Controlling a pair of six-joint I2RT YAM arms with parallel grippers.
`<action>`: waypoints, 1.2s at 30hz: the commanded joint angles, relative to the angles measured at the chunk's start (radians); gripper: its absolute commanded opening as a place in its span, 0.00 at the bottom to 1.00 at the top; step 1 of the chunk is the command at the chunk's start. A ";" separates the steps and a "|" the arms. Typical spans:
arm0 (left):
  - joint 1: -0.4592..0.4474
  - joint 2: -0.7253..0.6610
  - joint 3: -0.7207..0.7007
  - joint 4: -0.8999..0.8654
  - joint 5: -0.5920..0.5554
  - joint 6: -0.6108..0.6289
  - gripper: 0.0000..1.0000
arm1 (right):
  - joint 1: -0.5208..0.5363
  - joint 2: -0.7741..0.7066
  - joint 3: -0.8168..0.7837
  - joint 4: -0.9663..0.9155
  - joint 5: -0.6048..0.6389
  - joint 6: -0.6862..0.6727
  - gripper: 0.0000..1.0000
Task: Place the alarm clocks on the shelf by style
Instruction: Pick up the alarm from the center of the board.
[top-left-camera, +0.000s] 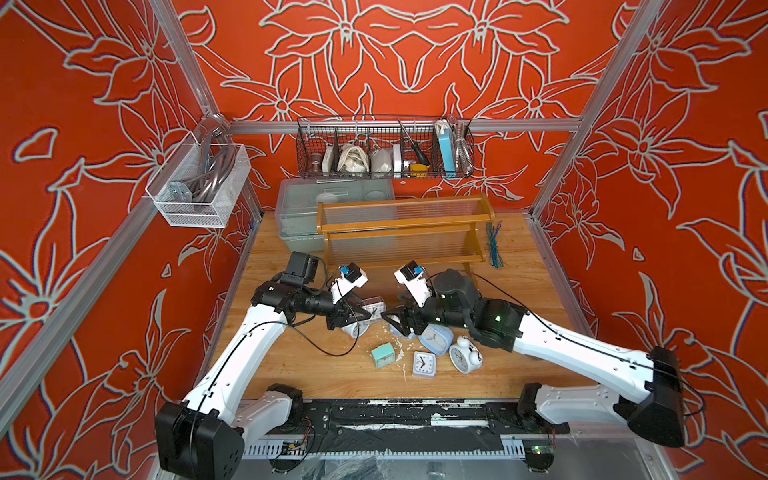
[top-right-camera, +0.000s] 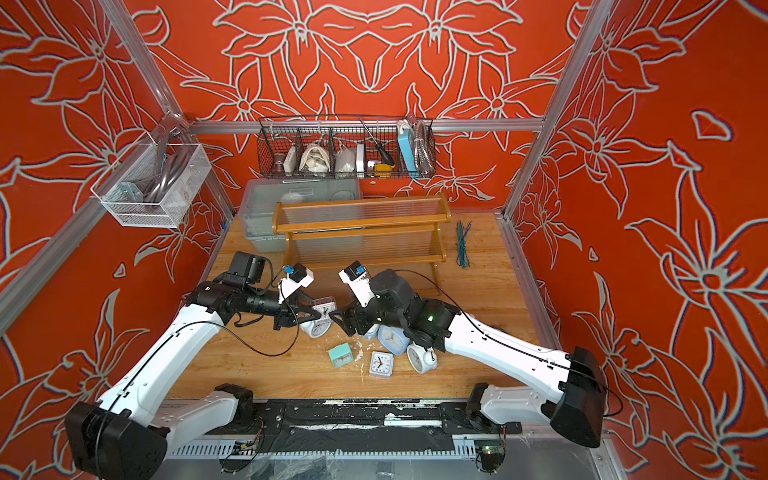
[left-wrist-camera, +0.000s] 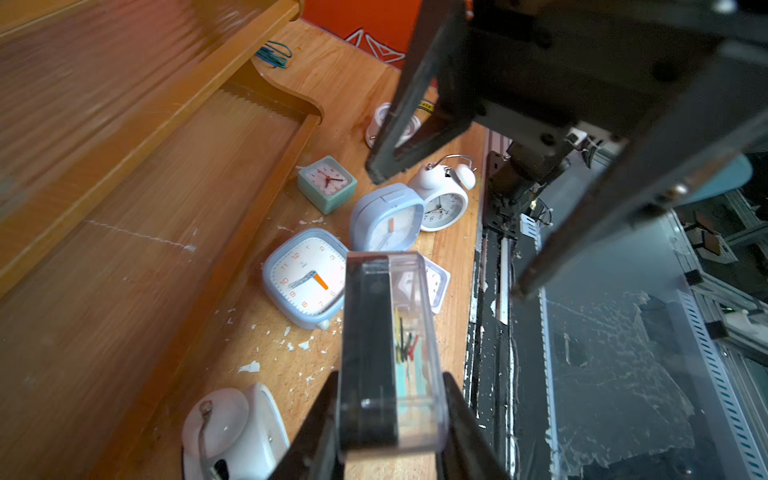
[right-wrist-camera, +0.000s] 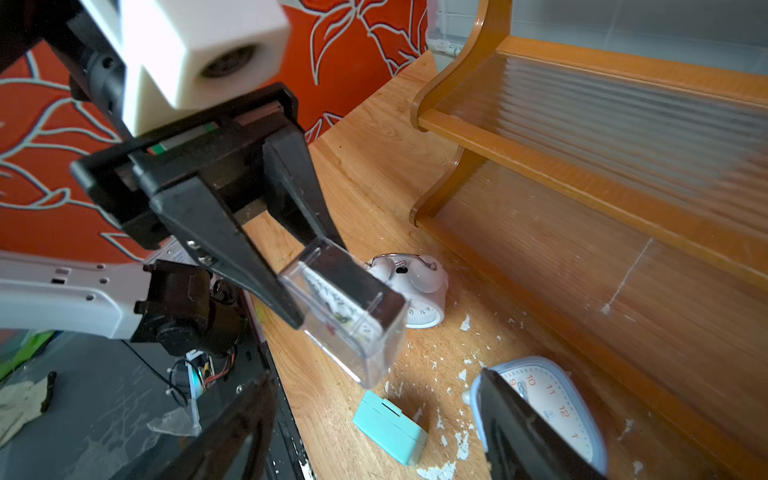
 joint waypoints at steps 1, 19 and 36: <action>-0.007 -0.019 0.021 -0.065 0.089 0.087 0.00 | -0.054 -0.052 -0.037 0.019 -0.198 -0.201 0.76; -0.014 -0.014 0.006 -0.109 0.173 0.156 0.00 | -0.098 0.084 0.036 0.076 -0.563 -0.366 0.64; -0.019 -0.012 0.004 -0.115 0.179 0.158 0.00 | -0.123 0.149 0.048 0.129 -0.624 -0.279 0.32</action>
